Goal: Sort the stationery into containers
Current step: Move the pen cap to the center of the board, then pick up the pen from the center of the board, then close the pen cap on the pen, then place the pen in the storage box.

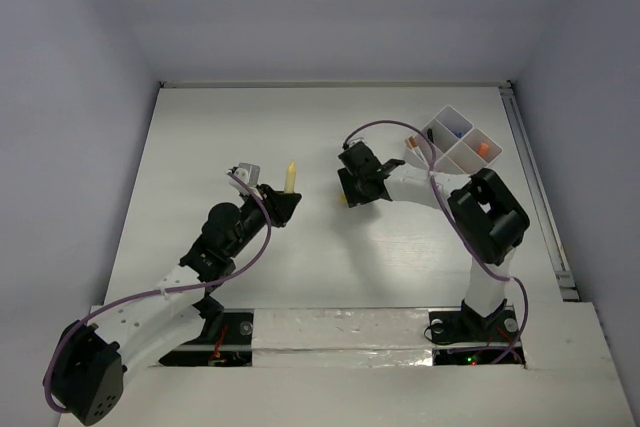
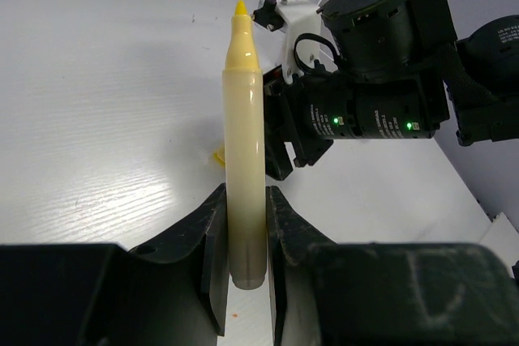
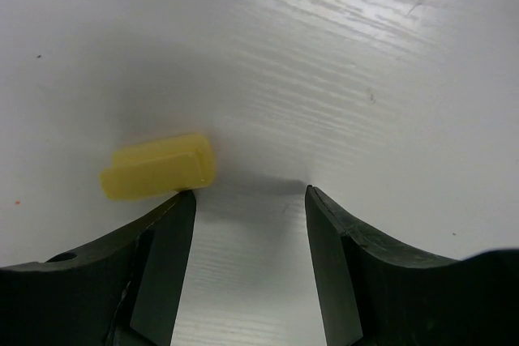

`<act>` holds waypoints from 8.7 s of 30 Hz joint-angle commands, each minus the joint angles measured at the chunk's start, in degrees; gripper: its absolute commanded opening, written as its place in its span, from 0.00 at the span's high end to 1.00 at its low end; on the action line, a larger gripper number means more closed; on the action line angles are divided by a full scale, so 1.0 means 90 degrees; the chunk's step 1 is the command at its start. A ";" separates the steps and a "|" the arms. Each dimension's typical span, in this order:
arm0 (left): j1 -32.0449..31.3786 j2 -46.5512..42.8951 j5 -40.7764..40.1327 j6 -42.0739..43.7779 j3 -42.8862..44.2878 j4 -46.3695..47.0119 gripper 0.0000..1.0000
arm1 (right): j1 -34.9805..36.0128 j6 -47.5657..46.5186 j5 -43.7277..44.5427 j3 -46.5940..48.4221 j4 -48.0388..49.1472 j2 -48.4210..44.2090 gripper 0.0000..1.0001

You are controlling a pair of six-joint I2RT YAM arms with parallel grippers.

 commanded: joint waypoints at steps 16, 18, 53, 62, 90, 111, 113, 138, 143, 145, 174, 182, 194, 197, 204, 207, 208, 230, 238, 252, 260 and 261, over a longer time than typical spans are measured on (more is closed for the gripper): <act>-0.0005 0.0147 0.0004 0.0061 -0.0001 0.0423 1.00 | -0.0217 -0.0105 -0.0245 0.0817 0.0097 0.0745 0.38; -0.0005 0.0147 -0.0006 0.0061 -0.0001 0.0423 1.00 | -0.0217 -0.0114 -0.0119 0.0837 -0.0030 0.0716 0.38; -0.0005 -0.0009 -0.0084 0.0081 -0.0011 0.0335 1.00 | 0.0174 0.0725 -0.0226 0.0759 0.0682 0.0755 0.54; -0.0005 0.0050 -0.0075 0.0081 -0.0001 0.0345 1.00 | 0.0174 0.0628 -0.0011 0.0837 0.0497 0.0863 0.81; -0.0005 0.0899 -0.0201 0.0208 0.0067 0.0638 1.00 | 0.0642 0.2229 -0.1807 0.0192 0.4657 -0.1599 1.00; -0.0005 0.0646 -0.0387 0.0315 0.0038 0.0559 1.00 | 0.0945 0.2474 -0.1739 0.0349 0.4559 -0.0993 1.00; -0.0005 0.0626 -0.0387 0.0315 0.0028 0.0550 1.00 | 0.0945 0.2464 -0.1700 0.0359 0.4550 -0.0983 1.00; -0.0005 0.0148 -0.0973 0.0247 -0.0099 0.0501 1.00 | 0.1365 0.3195 -0.1563 -0.0695 0.6092 -0.1178 1.00; -0.0005 0.0030 -0.0993 0.0237 -0.0128 0.0481 1.00 | 0.1424 0.3294 -0.1622 -0.0783 0.6248 -0.1071 1.00; -0.0005 -0.0019 -0.0973 0.0237 -0.0138 0.0481 1.00 | 0.1424 0.3381 -0.1787 -0.0881 0.6598 -0.1022 1.00; -0.0005 -0.0654 -0.1207 0.0081 0.0126 -0.0027 1.00 | 0.1979 0.2562 -0.0970 -0.1165 0.5763 -0.1491 1.00; -0.0005 -0.0634 -0.1441 0.0022 0.0096 0.0061 1.00 | 0.2273 0.2318 -0.0207 -0.0979 0.5146 -0.1511 1.00; -0.0005 -0.0644 -0.1412 -0.0183 0.0008 0.0598 1.00 | 0.2332 0.2815 -0.0732 -0.1126 0.5467 -0.1442 1.00; -0.0005 -0.0692 -0.1510 -0.0164 0.0038 0.0628 1.00 | 0.2332 0.3010 -0.0967 -0.1184 0.5467 -0.1491 1.00; -0.0005 -0.0605 -0.1696 -0.0046 0.0174 0.0794 1.00 | 0.2332 0.3323 -0.1348 -0.1526 0.5663 -0.1579 1.00; -0.0005 -0.0614 -0.1774 0.0012 0.0223 0.0765 1.00 | 0.2332 0.3323 -0.1329 -0.1691 0.5643 -0.1627 1.00; -0.0005 -0.0624 -0.1783 0.0051 0.0291 0.0745 1.00 | 0.2332 0.3313 -0.1358 -0.1731 0.5643 -0.1657 1.00; -0.0005 -0.0077 -0.1871 0.0354 0.1454 0.1038 1.00 | 0.3230 0.3401 -0.1105 -0.2834 0.5731 -0.1452 1.00; -0.0005 -0.0320 -0.1072 -0.0065 0.1094 0.0784 1.00 | 0.2423 0.3187 -0.0352 -0.2571 0.5380 -0.2067 1.00; -0.0005 -0.1853 0.0442 -0.0202 0.0361 -0.0261 0.55 | -0.0282 0.2502 0.0156 -0.0306 0.4892 -0.1754 1.00; -0.0005 -0.2284 0.0590 -0.0242 -0.0147 -0.0319 0.22 | -0.1641 0.1510 0.1235 -0.0596 0.4501 -0.2661 1.00; -0.0005 -0.2294 0.0570 -0.0184 -0.0177 -0.0319 0.21 | -0.1797 0.1362 0.1413 -0.0685 0.4472 -0.2962 1.00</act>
